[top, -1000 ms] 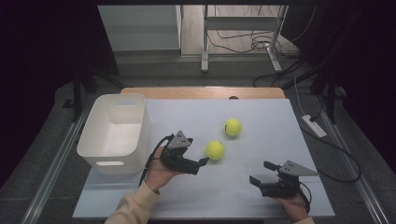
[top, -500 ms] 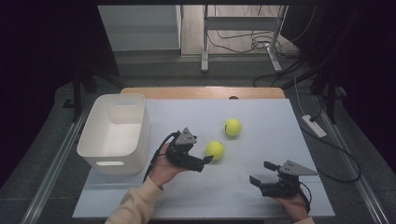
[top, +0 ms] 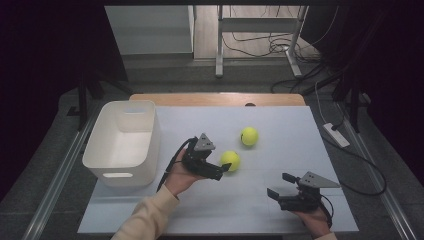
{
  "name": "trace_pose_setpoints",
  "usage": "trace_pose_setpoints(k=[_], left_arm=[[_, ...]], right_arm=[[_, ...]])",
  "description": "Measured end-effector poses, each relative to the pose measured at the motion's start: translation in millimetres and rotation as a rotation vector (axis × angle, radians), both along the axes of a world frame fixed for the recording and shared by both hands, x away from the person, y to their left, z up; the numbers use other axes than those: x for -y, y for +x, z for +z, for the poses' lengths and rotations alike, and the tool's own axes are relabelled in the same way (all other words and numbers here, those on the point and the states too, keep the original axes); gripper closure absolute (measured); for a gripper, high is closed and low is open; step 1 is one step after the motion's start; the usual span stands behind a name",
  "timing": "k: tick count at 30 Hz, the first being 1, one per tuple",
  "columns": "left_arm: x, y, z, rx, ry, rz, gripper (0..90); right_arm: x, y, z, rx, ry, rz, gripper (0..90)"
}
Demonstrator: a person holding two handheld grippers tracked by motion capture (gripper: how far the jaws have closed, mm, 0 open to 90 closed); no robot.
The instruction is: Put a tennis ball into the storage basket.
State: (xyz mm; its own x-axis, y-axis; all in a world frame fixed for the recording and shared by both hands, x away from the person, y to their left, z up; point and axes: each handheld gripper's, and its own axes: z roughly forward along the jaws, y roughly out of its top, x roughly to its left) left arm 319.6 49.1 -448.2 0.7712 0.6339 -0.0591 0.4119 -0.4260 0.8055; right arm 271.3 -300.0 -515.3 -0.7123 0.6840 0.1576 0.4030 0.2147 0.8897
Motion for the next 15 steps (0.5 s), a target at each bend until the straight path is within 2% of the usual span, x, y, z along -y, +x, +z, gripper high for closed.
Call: trace_pose_setpoints(k=[15], left_arm=[[8.5,17.9,-11.7,-0.029,0.015,0.019,5.1]], right_arm=[[-0.7,-0.2,-0.6,-0.007,-0.002,0.010,10.9]])
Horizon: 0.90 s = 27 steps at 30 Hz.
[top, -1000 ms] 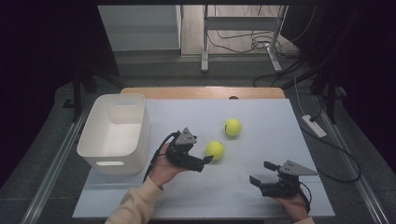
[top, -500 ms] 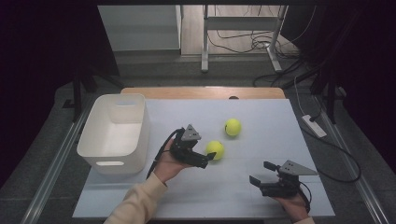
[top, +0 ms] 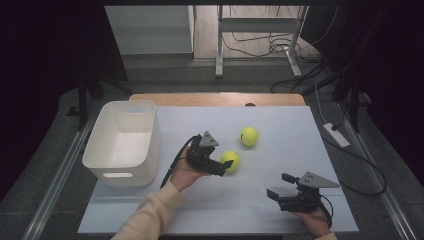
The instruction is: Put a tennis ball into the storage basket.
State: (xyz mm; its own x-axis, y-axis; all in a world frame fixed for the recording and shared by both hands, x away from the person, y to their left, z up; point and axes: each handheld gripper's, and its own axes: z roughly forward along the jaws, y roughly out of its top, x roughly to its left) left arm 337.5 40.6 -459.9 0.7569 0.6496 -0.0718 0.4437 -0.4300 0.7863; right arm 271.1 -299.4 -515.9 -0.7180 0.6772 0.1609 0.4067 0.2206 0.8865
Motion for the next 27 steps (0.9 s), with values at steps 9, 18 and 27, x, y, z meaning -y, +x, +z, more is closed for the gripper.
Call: trace_pose_setpoints(k=[9,18,27], left_arm=[[5.2,4.4,-4.9,-0.013,0.009,-0.003,5.8],[14.6,8.7,-12.0,-0.033,0.026,-0.014,5.9],[24.1,17.4,-18.9,-0.060,0.043,-0.024,5.6]], right_arm=[[0.7,0.1,0.0,0.003,0.001,-0.001,10.9],[0.8,-0.1,0.2,0.004,0.001,0.000,10.9],[1.2,0.0,0.1,0.005,0.003,-0.001,10.9]])
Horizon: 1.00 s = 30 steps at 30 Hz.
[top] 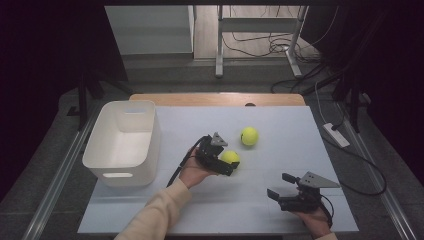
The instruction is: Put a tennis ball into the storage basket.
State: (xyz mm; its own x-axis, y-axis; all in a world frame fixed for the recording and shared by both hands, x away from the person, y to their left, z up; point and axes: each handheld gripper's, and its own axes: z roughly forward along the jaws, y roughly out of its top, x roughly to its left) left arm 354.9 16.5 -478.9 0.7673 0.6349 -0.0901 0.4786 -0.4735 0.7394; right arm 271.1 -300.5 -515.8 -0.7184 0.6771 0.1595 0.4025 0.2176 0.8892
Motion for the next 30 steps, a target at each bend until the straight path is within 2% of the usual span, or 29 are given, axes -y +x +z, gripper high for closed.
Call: trace_pose_setpoints(k=[11,24,30], left_arm=[[6.1,7.2,-9.7,-0.024,0.029,0.004,4.9],[9.5,16.2,-20.9,-0.067,0.024,0.018,4.9],[12.8,18.5,-25.6,-0.067,0.026,0.025,6.0]], right_arm=[[0.4,0.2,-0.1,0.000,-0.002,-0.002,10.9],[0.4,0.1,-0.4,0.001,-0.009,0.000,11.0],[0.3,0.2,-0.6,0.001,-0.012,0.001,11.0]])
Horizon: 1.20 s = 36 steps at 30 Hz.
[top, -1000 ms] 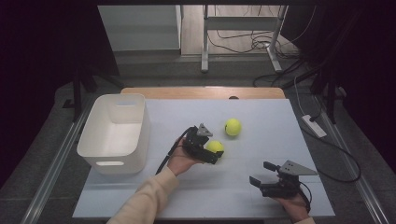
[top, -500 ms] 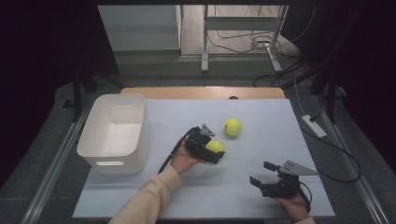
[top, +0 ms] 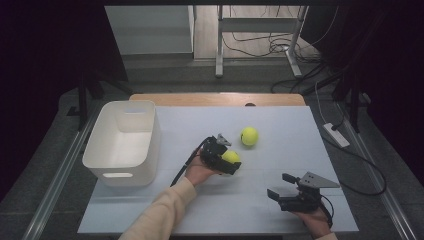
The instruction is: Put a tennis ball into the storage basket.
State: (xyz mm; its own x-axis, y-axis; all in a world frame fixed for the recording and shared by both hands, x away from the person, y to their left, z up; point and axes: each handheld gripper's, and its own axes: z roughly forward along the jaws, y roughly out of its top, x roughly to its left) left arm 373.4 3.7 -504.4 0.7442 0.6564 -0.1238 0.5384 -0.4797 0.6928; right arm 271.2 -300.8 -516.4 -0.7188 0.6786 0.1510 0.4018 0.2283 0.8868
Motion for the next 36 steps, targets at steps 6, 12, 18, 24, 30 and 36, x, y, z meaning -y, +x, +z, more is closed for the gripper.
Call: trace_pose_setpoints(k=[6,12,18,24,30,36], left_arm=[[3.6,2.4,-7.0,-0.027,0.009,-0.022,14.9],[3.1,4.5,-10.4,-0.045,0.007,-0.037,24.7],[1.5,4.2,-9.0,-0.047,0.009,-0.044,26.3],[-1.7,2.6,-4.3,-0.039,-0.012,-0.049,26.5],[-5.1,-1.0,1.3,-0.024,-0.029,-0.044,26.5],[-6.0,-4.3,5.5,-0.008,-0.037,-0.050,26.4]], right_arm=[[0.1,-0.2,-0.1,0.001,-0.001,-0.001,10.9],[0.6,-0.1,-0.4,0.003,-0.001,-0.002,10.9],[0.6,-0.3,-0.3,0.004,0.000,-0.002,10.9],[1.5,-0.4,-0.2,0.005,-0.001,-0.006,10.9],[1.4,-0.5,-0.2,0.006,-0.004,-0.005,10.9],[1.4,-0.6,-0.2,0.006,-0.002,-0.007,10.9]])
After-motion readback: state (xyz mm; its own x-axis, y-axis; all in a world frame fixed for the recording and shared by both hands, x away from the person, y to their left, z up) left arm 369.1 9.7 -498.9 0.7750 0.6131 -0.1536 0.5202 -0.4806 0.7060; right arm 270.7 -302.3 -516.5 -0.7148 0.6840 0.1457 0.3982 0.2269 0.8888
